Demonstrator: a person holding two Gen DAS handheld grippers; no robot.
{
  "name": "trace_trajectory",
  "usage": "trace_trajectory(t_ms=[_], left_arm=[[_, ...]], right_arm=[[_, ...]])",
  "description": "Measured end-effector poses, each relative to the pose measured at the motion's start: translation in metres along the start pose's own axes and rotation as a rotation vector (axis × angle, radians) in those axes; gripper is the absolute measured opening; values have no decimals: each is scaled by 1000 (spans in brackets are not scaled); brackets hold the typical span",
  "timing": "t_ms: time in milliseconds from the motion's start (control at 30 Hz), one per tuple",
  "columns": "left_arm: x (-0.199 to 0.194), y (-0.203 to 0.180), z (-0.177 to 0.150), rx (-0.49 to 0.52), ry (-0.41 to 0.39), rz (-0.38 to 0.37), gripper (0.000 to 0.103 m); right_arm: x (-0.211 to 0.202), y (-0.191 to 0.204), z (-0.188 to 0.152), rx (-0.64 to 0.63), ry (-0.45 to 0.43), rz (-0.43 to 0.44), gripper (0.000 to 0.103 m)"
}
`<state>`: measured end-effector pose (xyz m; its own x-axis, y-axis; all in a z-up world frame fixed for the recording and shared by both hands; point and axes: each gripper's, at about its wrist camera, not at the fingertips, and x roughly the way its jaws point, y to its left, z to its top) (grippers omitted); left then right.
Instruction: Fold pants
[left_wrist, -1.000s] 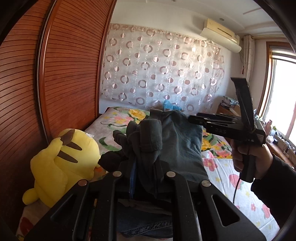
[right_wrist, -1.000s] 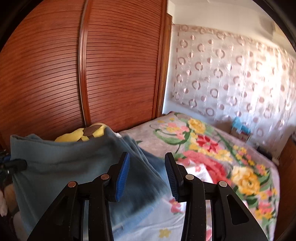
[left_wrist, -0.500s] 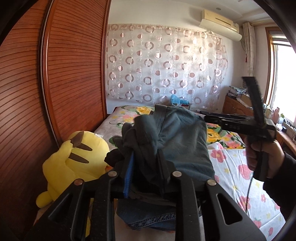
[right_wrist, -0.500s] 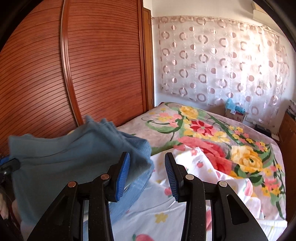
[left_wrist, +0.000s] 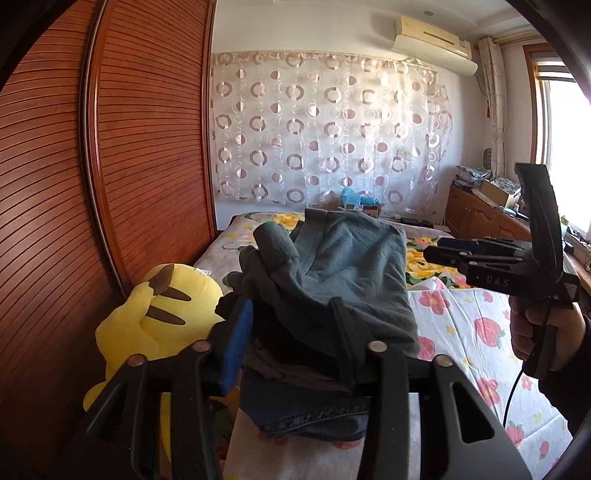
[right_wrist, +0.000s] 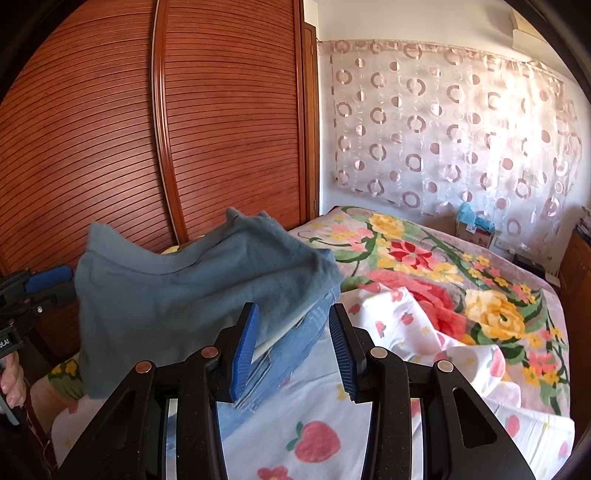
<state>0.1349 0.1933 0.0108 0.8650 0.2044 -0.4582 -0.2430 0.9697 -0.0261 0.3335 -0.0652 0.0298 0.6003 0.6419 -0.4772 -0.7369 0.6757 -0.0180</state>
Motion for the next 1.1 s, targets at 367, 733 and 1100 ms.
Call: trace_trajectory(t_ms=[367,733,1100], left_arm=[[-9,-6,-4,13,12,-38,89],[-24,-34,-12,63,9,-77,89],[-45,-75,-14,106,-7,-157,89]], right_arm=[[-23,9,-14,12,-11,10,41],[-73,20,-39,64,-28,-41,54],[-150,36,-69,110,-82,-150,71]])
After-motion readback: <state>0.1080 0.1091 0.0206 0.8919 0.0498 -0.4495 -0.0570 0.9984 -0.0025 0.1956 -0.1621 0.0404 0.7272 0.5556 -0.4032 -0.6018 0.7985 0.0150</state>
